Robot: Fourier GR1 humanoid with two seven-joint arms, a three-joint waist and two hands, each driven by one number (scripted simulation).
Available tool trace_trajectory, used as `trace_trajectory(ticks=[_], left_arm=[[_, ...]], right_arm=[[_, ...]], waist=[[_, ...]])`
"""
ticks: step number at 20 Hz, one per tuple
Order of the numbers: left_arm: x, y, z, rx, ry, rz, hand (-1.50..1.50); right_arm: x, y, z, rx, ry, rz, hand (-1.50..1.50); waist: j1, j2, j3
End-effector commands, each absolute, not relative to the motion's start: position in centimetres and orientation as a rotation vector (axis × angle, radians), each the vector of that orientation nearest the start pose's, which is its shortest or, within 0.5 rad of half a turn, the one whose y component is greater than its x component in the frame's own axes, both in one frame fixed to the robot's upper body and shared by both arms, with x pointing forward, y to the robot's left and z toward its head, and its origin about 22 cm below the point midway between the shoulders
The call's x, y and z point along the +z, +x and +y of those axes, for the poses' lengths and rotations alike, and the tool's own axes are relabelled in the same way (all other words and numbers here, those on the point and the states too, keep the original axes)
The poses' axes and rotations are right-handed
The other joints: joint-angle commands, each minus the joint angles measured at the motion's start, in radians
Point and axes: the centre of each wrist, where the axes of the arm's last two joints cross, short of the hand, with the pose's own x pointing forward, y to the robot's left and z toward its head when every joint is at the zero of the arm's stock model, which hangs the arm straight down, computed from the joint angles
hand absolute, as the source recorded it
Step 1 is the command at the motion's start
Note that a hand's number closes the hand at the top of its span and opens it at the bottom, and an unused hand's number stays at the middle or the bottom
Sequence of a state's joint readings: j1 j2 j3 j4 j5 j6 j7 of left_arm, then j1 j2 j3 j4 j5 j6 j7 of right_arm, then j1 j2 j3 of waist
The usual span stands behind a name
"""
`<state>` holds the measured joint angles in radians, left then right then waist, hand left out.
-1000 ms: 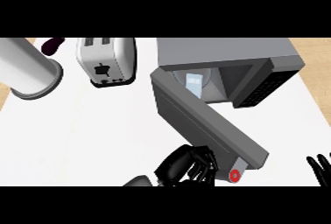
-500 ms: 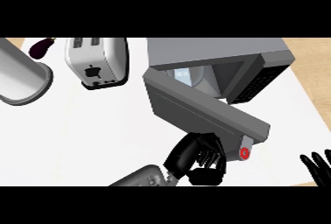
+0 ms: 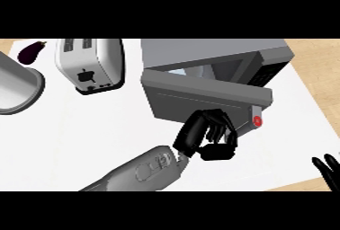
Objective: Pick up the milk, place it into the microwave and close the microwave
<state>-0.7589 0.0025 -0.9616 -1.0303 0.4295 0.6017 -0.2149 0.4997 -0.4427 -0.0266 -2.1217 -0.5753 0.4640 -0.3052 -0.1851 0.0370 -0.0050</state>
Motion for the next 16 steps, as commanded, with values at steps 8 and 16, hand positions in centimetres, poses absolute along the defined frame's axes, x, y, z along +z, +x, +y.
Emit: trace_trajectory(ticks=[8,16], left_arm=[[5.4,33.4,-1.1,-0.44,-0.201,-1.786,1.5],[6.2,35.3,-0.5,-0.335,-0.215,-1.778,1.5]], right_arm=[[10.1,12.9,-31.3,0.231,0.529,-1.916,-1.5],[10.6,13.4,-31.5,0.224,0.535,-1.905,-1.5]], waist=[[-0.036,0.021,0.002],[-0.046,0.027,0.003]])
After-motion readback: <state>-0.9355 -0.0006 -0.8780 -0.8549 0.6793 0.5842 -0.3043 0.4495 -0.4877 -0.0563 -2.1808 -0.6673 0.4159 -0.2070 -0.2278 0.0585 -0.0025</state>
